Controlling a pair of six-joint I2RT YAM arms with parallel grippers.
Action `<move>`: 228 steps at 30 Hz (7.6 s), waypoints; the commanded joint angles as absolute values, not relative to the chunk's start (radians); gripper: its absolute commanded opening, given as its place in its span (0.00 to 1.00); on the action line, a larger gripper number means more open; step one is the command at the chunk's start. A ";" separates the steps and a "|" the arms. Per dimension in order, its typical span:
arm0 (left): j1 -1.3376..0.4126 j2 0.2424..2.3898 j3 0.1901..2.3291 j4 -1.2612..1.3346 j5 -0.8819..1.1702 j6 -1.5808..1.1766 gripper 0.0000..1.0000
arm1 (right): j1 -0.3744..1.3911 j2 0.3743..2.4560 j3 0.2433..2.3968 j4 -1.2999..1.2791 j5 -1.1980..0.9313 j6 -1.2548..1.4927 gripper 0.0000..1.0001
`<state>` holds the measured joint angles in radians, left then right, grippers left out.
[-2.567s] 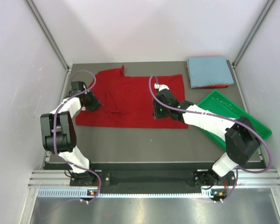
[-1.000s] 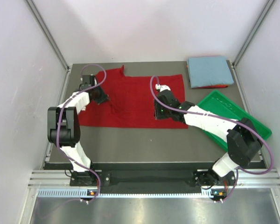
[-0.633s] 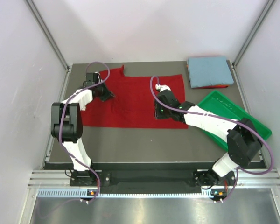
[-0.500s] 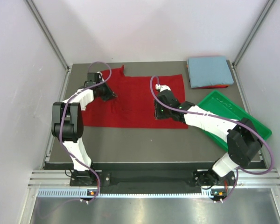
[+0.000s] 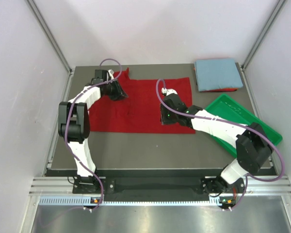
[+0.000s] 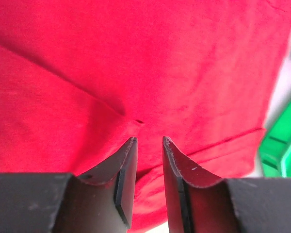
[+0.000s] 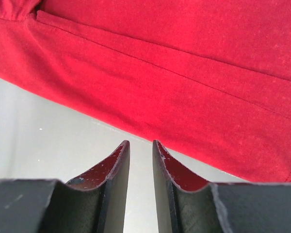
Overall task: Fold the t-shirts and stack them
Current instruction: Fold the tshirt
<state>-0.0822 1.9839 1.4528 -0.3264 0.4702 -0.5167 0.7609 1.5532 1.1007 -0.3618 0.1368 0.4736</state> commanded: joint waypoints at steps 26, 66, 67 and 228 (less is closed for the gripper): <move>0.210 1.589 1.108 -0.548 -0.183 -0.641 0.26 | 0.696 1.612 1.066 -0.420 0.212 0.485 0.24; 0.212 1.824 1.095 -0.699 -0.531 -0.683 0.25 | 0.689 1.404 0.768 -0.409 0.190 0.537 0.22; 0.212 1.798 1.110 -0.709 -0.523 -0.686 0.26 | 0.690 1.393 0.785 -0.419 0.192 0.537 0.22; 0.353 1.833 1.327 -0.069 0.522 -0.466 0.00 | 0.133 1.700 1.046 0.256 -0.367 0.351 0.00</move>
<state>0.3401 1.9228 1.3518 -0.0715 0.5259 -0.4732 0.1223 1.7596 1.0542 0.2081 -0.3756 0.3626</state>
